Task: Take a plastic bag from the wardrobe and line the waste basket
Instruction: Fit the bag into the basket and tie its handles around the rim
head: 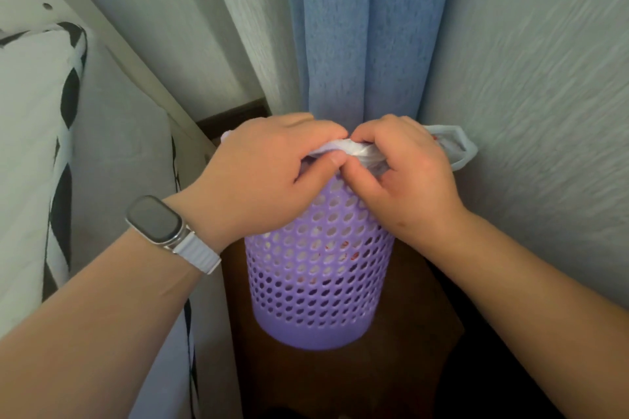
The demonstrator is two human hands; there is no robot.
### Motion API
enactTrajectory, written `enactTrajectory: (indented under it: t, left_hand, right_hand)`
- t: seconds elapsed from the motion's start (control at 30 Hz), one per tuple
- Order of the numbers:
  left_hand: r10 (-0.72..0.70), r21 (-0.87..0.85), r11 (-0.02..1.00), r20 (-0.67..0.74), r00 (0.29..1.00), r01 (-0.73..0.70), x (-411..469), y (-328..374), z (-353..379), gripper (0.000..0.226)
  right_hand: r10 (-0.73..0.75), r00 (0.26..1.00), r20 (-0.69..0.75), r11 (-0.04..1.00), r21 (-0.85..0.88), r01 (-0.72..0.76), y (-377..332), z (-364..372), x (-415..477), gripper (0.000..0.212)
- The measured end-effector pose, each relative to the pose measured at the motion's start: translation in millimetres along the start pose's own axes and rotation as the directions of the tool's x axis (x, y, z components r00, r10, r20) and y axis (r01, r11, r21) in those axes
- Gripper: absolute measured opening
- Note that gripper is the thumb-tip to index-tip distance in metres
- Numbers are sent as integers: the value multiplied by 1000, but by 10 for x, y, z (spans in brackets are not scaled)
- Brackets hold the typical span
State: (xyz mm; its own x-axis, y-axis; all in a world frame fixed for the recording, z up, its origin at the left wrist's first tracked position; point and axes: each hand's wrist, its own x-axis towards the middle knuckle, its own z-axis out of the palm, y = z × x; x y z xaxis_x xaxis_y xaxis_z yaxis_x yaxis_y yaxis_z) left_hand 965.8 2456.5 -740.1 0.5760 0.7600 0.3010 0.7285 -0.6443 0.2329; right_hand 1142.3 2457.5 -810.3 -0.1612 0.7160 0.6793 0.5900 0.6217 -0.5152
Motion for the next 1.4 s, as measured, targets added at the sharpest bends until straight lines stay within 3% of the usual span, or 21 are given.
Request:
enactTrajectory:
  t: [0.23, 0.4, 0.6, 0.77, 0.97, 1.1, 1.4]
  left_hand:
    - [-114, 135, 984, -45, 992, 120, -45, -63, 10, 33]
    - [-227, 111, 964, -120, 966, 240, -56, -102, -33, 27]
    - [-261, -9, 965, -173, 950, 264, -72, -106, -41, 22]
    - [-216, -86, 975, -110, 970, 207, -66, -98, -69, 17]
    - [-146, -164, 977, -50, 988, 136, -16, -1, -70, 39]
    - [-132, -102, 985, 57, 990, 138, 9, -34, 28, 40]
    - [-162, -67, 983, 128, 978, 172, -29, -143, 20, 42]
  right_hand:
    - [-17, 997, -70, 998, -68, 12, 75, -52, 52, 28]
    - [73, 994, -76, 996, -42, -76, 82, -47, 63, 28]
    - [129, 987, -91, 991, -5, -130, 80, -83, 90, 29]
    - [182, 982, -47, 982, 55, -179, 46, -60, 56, 22]
    - [106, 994, -26, 994, 11, -105, -3, 29, -4, 28]
    - [105, 994, -21, 994, 4, -105, -44, 68, -33, 25]
    - [217, 974, 71, 973, 64, -221, -7, 73, -25, 26]
